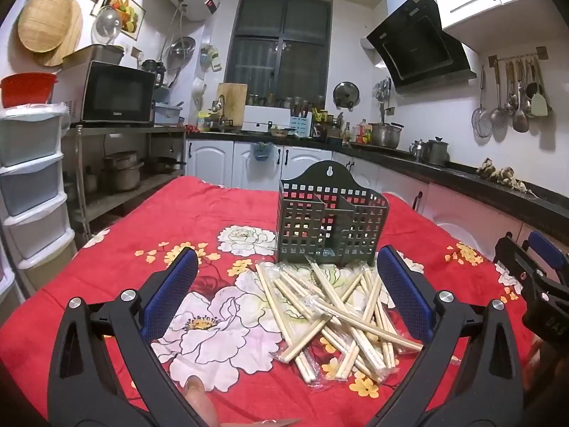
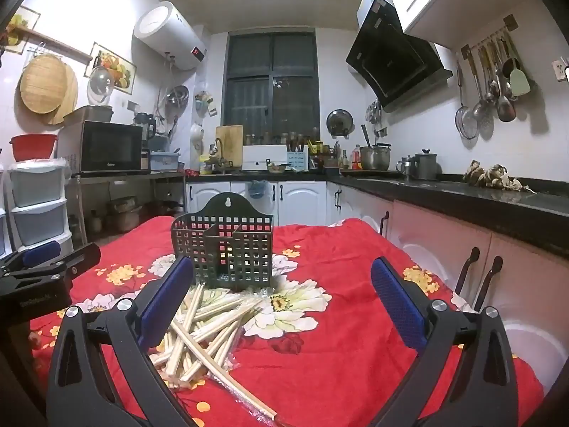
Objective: Organize utensils
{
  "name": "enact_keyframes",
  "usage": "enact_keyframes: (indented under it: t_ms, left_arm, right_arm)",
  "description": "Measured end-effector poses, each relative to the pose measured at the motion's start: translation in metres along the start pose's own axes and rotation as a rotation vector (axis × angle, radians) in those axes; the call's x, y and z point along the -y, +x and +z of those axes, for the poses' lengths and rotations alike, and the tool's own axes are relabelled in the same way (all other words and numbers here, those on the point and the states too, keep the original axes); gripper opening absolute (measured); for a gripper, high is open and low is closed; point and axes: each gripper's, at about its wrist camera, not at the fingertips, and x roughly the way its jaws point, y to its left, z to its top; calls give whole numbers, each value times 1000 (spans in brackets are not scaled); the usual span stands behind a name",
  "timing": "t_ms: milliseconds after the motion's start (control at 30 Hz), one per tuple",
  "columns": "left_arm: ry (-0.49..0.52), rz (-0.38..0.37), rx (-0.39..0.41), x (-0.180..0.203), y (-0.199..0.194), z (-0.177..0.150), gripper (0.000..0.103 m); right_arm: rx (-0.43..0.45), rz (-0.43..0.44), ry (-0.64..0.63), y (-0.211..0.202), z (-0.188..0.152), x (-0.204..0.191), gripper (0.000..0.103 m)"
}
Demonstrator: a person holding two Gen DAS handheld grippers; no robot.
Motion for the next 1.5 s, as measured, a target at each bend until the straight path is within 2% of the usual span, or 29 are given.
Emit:
enact_keyframes:
  t_ms: [1200,1400,1500]
  left_arm:
    - [-20,6,-25,0,6,-4,93]
    - [-53,29,-66,-15,15,-1,93]
    - [-75,30,-128,-24,26,0,93]
  right_arm:
    - [-24,17,7,5,0,1,97]
    - [-76,64,-19,16,3,-6,97]
    - [-110,97,-32,25,6,-11,97]
